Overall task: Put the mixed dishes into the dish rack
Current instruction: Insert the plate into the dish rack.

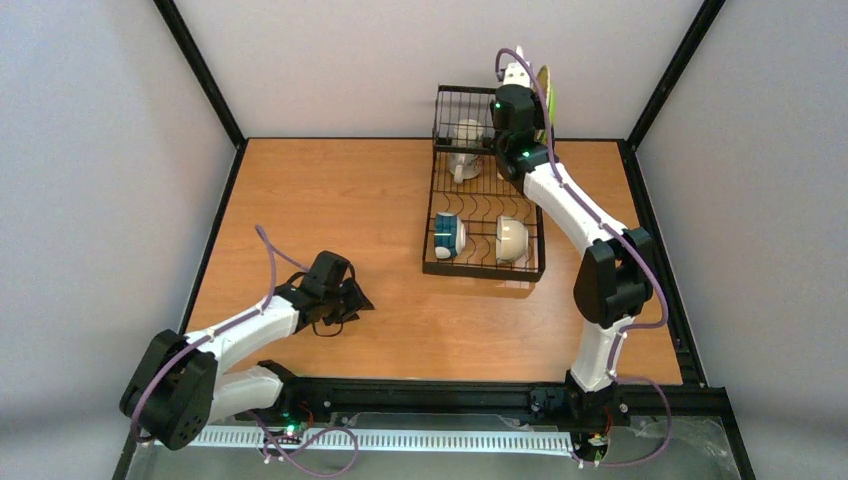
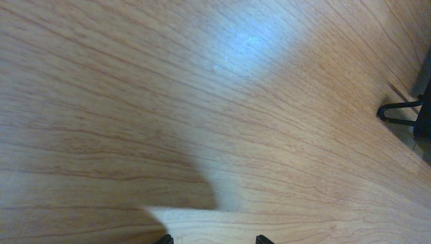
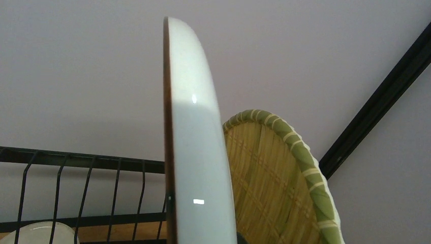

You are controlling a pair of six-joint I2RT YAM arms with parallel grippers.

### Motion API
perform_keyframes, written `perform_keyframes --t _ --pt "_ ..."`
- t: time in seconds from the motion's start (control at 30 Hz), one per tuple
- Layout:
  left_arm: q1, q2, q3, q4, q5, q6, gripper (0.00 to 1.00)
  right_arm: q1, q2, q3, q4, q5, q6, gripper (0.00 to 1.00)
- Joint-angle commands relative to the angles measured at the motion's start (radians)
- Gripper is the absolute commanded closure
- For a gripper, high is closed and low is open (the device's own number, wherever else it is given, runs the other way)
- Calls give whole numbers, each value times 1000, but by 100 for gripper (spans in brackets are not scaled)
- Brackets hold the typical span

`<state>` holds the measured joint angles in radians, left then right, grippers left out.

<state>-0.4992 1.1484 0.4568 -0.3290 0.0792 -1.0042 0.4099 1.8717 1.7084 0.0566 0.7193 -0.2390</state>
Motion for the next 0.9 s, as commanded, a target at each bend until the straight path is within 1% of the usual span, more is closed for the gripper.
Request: perform_keyframes --t 0.0,0.3,0.33,0.57,0.67,0.7,0.8,0.87 --pt "1 14 3 19 4 25 9 7 -5 57 119 20 39 98" --pt "1 6 9 5 1 32 5 7 8 80 50 44 119 97" --pt "1 4 8 4 1 32 5 7 7 80 43 47 126 95" --pt "1 -9 9 -7 -1 29 5 7 1 76 14 78 155 67" --pt "1 -20 11 -15 -4 27 5 7 -3 76 7 83 162 64" --pt "1 -23 11 -17 -5 27 5 7 -4 76 6 84 163 60" --pt "1 -30 10 -22 -6 24 5 7 -8 79 4 87 161 55" --pt "1 -34 8 -24 -5 21 5 7 -12 82 2 88 159 54"
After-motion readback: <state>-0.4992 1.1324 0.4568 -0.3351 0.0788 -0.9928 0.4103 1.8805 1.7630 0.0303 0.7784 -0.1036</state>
